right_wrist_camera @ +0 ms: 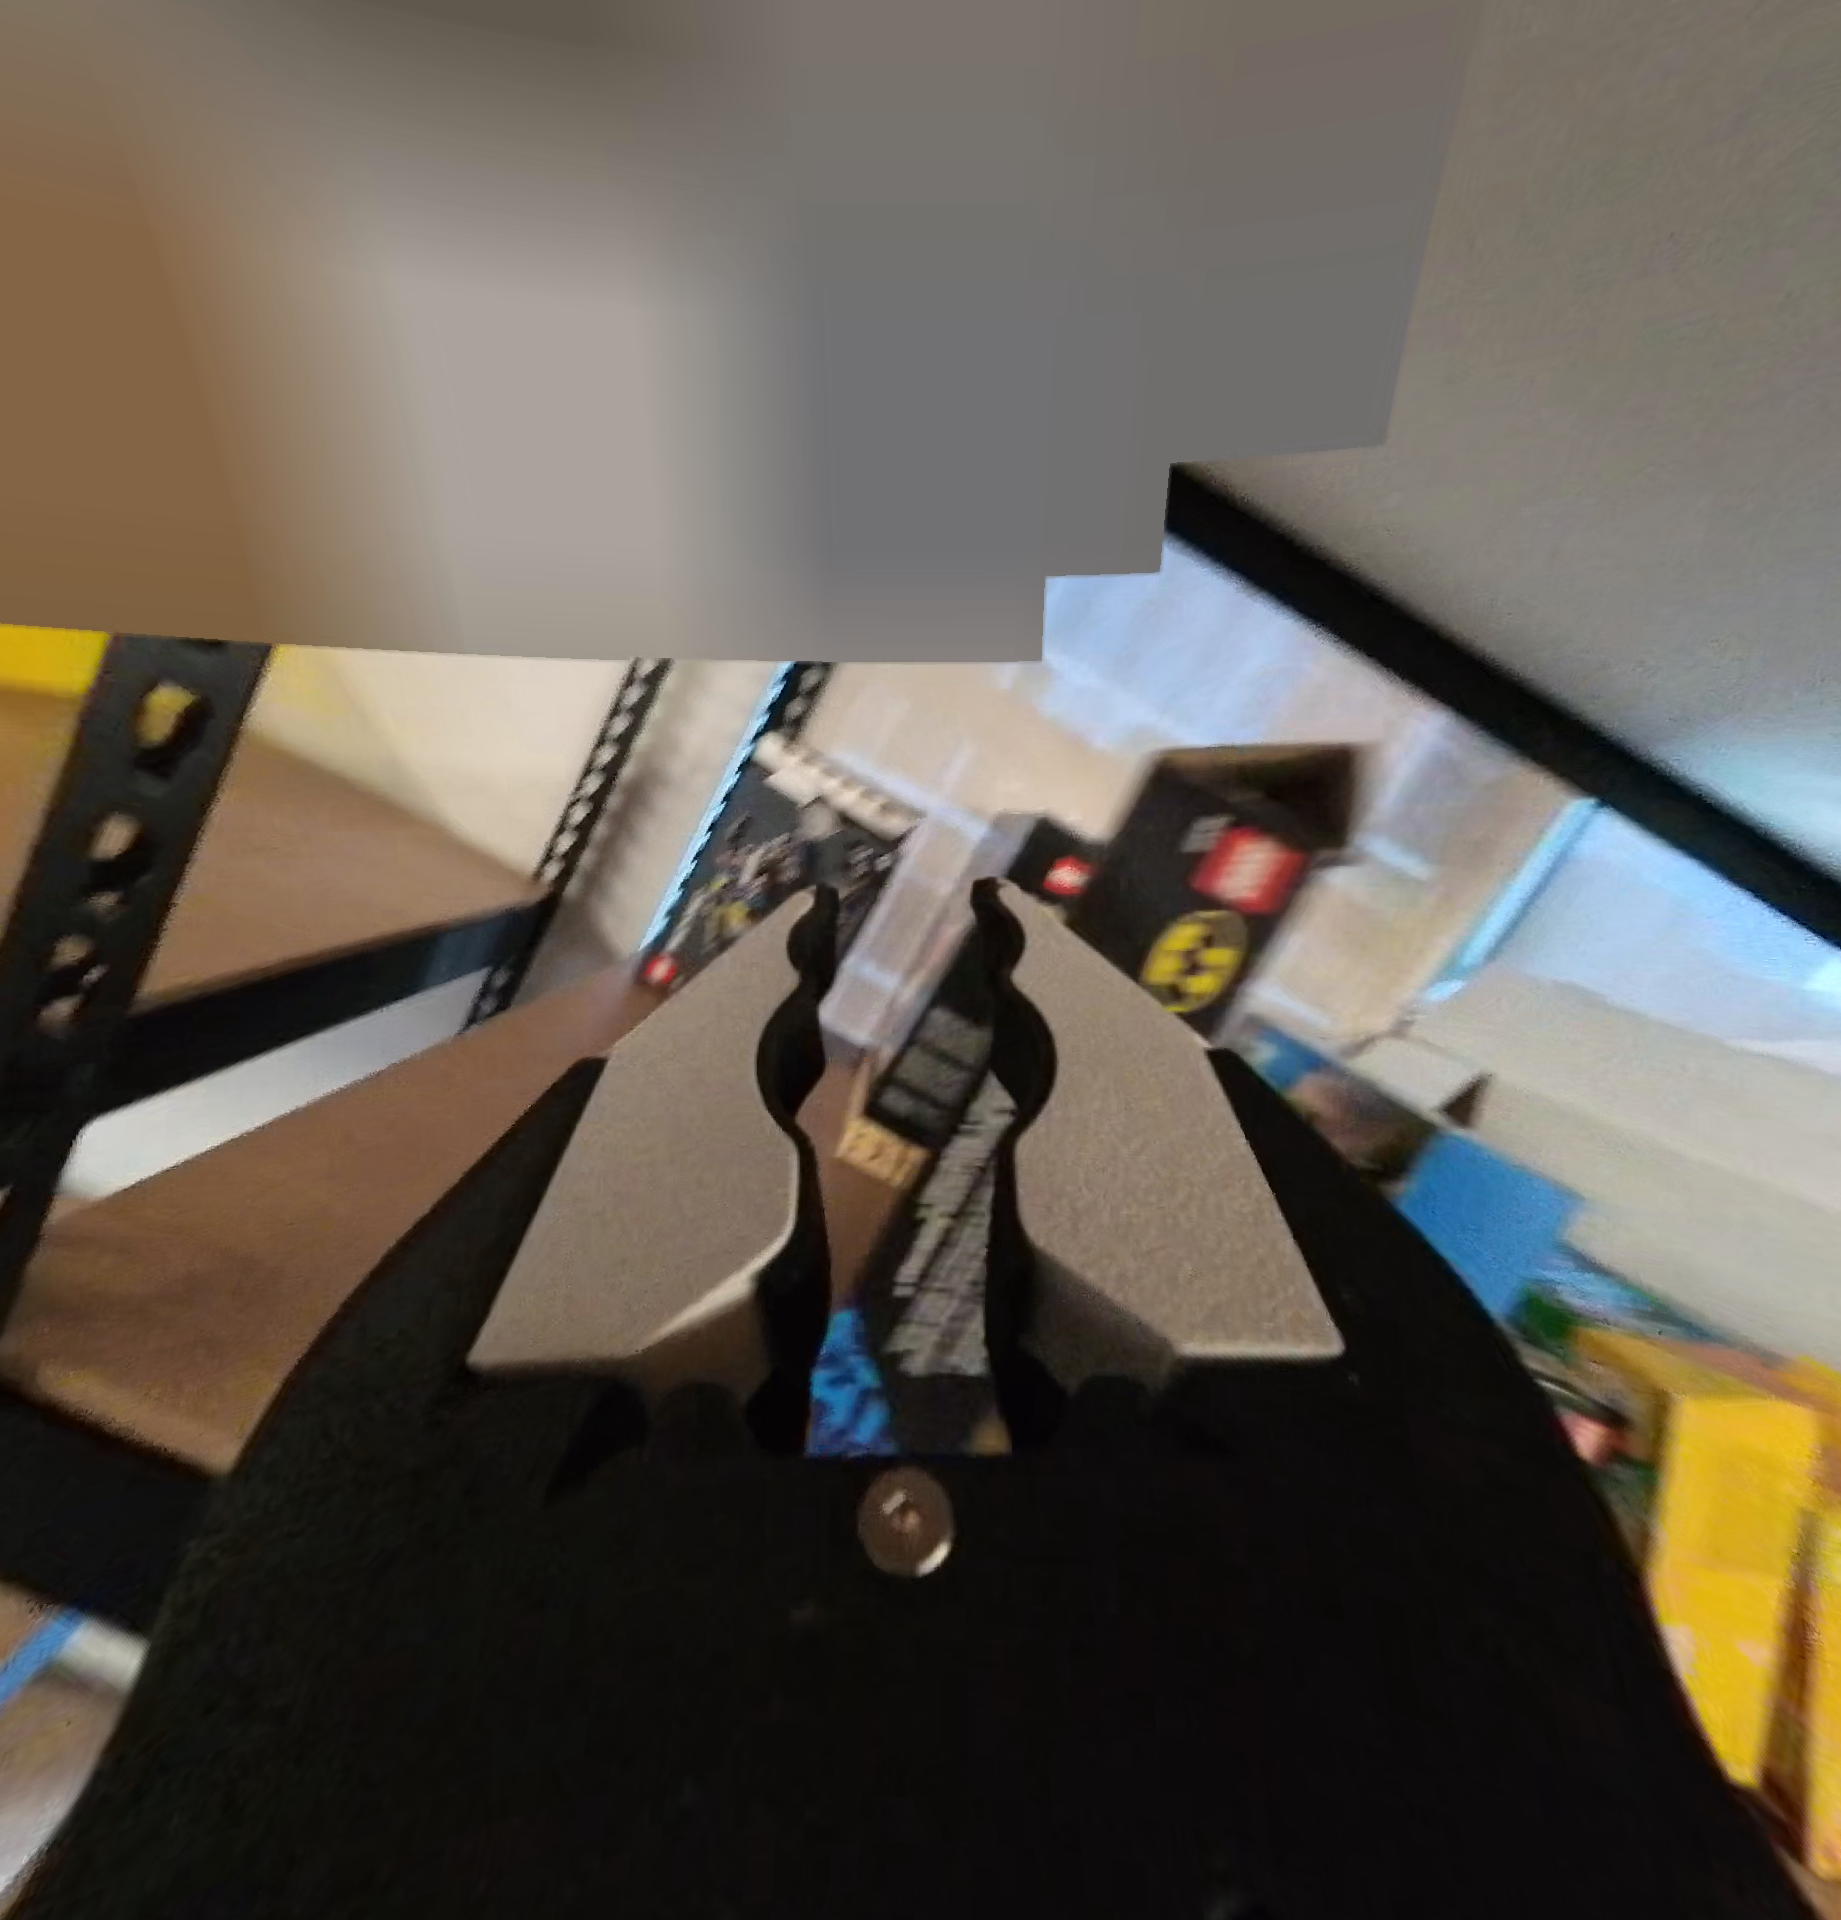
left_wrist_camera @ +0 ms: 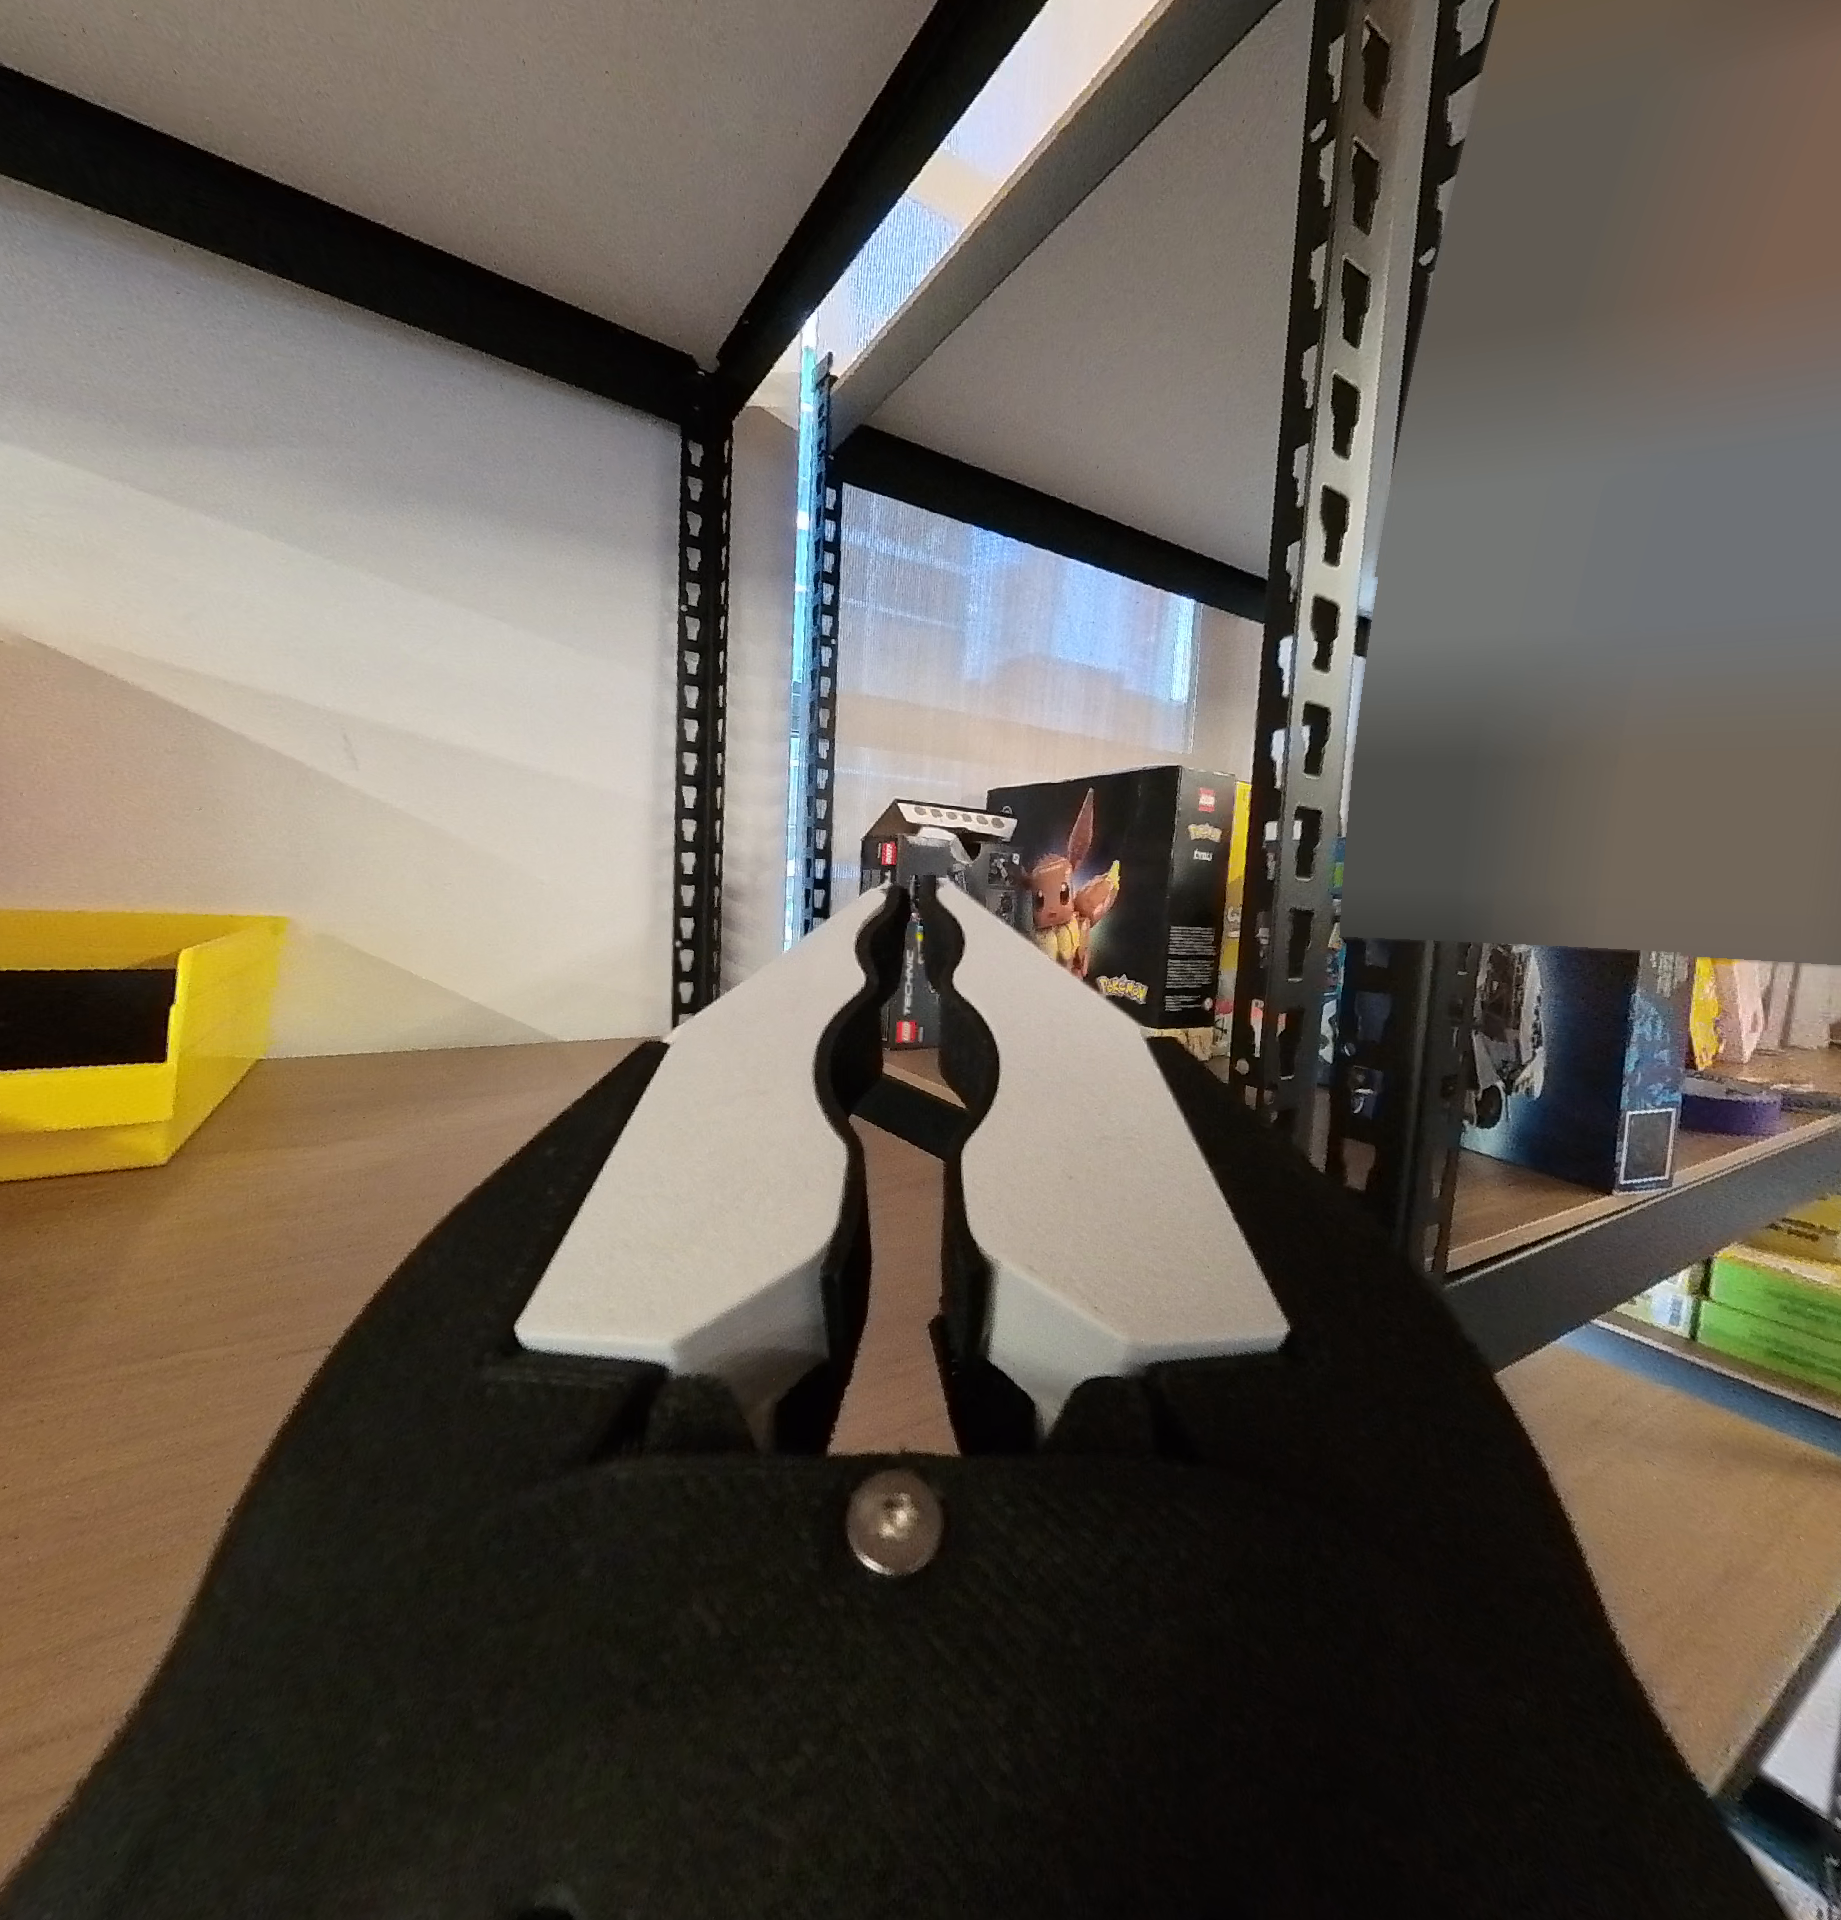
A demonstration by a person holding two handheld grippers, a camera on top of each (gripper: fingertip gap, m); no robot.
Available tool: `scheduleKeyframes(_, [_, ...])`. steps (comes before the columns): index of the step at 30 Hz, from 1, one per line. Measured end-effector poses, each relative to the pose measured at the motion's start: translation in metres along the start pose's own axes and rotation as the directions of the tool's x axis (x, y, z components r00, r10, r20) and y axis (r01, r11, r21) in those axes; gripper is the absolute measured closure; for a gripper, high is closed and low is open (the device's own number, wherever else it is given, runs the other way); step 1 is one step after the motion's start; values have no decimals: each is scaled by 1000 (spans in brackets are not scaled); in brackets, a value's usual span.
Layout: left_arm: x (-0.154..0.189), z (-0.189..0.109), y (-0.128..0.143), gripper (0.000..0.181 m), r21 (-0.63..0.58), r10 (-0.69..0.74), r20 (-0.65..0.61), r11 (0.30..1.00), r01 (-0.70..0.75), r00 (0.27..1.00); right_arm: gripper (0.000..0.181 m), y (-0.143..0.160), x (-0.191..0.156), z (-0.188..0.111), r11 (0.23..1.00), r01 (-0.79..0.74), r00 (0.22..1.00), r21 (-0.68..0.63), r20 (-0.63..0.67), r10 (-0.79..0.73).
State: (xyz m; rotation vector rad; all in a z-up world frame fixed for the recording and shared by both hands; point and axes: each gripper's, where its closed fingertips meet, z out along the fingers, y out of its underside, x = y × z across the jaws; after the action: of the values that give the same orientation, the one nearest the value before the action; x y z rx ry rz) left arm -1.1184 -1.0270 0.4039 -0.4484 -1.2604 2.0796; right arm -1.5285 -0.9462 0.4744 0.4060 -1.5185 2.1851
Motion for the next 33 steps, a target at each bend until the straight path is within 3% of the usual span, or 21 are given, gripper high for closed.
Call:
scheduleKeyframes(2, [2, 1, -1, 181, 2, 5, 0, 1000, -5, 1000, 140, -8, 33, -14, 998, -45, 994, 43, -93, 49])
scheduleKeyframes(5, [7, 6, -2, 181, -1, 8, -16, 1000, -8, 1000, 109, 30, 56, -14, 979, -191, 976, -75, -119, 181])
scheduleKeyframes(8, [15, 10, -6, 181, 5, 22, -29, 1000, -22, 999, 82, 77, 42, -8, 889, -409, 912, -206, -64, 405])
scheduleKeyframes(11, [25, 11, -9, 181, 12, 32, -38, 999, -32, 999, 71, 107, 21, -3, 846, -450, 889, -288, -50, 456])
scheduleKeyframes(17, [30, 4, 6, 180, -20, -2, -41, 1000, 1, 999, 71, 108, 24, 23, 904, -329, 944, -271, -88, 317])
scheduleKeyframes(18, [30, 1, 8, 180, -19, -17, -38, 1000, 16, 999, 81, 105, 27, 29, 908, -308, 951, -283, -87, 295])
scheduleKeyframes(19, [30, -2, 10, 180, -17, -31, -34, 999, 30, 999, 110, 103, 24, 32, 908, -272, 960, -318, -25, 279])
scheduleKeyframes(22, [27, -13, 19, 180, -24, -62, -14, 998, 61, 998, 113, 114, 32, 30, 869, -225, 959, -441, 56, 277])
scheduleKeyframes(27, [16, -30, 29, 179, -30, -90, 28, 995, 91, 995, 116, 126, 58, 19, 869, -226, 873, -439, 306, 381])
scheduleKeyframes(33, [12, -30, 17, 179, -7, -102, 5, 995, 102, 995, 119, 140, 88, 20, 836, -369, 668, -407, 509, 543])
